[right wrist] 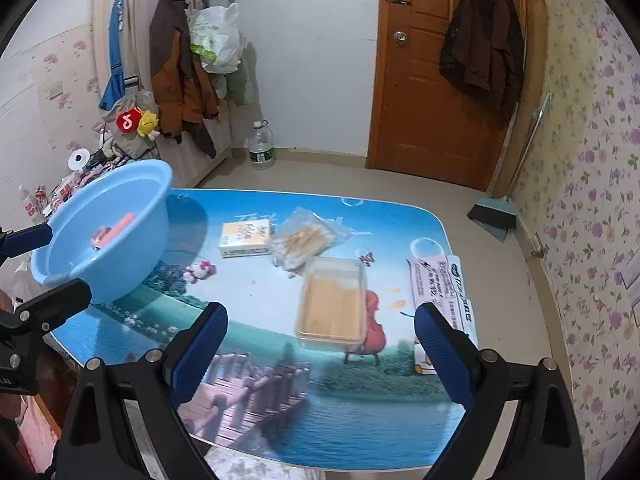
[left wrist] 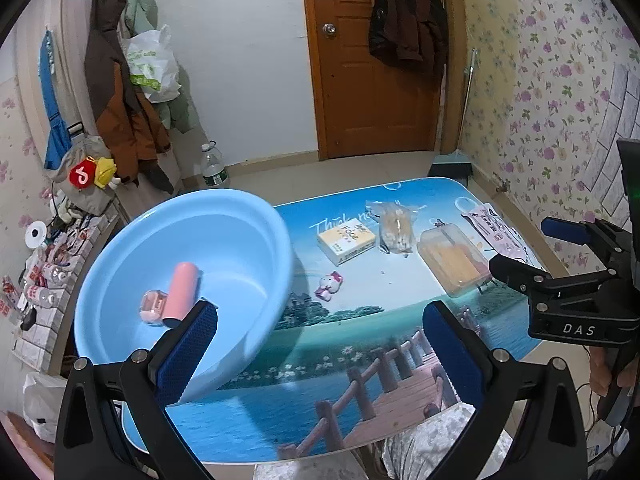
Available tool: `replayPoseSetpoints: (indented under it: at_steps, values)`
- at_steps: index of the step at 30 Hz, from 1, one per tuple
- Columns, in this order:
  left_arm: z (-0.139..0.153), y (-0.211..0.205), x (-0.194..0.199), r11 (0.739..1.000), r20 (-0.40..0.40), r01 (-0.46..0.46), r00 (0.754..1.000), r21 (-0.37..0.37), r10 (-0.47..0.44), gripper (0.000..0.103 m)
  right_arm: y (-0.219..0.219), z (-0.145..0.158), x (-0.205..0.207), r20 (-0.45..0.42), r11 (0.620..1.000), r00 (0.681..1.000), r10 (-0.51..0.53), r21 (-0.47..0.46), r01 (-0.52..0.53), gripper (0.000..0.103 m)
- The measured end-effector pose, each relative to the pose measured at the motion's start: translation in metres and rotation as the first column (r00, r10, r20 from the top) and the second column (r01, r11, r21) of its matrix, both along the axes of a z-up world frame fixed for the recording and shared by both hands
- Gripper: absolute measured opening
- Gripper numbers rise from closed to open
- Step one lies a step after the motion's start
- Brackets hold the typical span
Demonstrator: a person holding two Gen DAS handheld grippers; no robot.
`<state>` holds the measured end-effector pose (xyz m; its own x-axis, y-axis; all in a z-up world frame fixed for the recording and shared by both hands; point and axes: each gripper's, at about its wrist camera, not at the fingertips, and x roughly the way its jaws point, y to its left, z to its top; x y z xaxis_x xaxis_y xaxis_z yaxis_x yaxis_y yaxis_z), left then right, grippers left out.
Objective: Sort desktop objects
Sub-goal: 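Withdraw both tools from the basin back over the table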
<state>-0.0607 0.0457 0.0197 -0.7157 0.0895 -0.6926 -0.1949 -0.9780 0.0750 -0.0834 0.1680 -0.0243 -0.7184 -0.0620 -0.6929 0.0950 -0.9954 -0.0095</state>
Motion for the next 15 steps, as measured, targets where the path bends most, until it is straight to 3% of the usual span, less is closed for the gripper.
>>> replayPoseSetpoints:
  at_steps: [15]
  values:
    - [-0.030, 0.025, -0.024, 0.999, 0.062, 0.033, 0.998, -0.013, -0.032, 0.103, 0.024, -0.037, -0.018, 0.066, 0.999, 0.997, -0.033, -0.030, 0.035, 0.095]
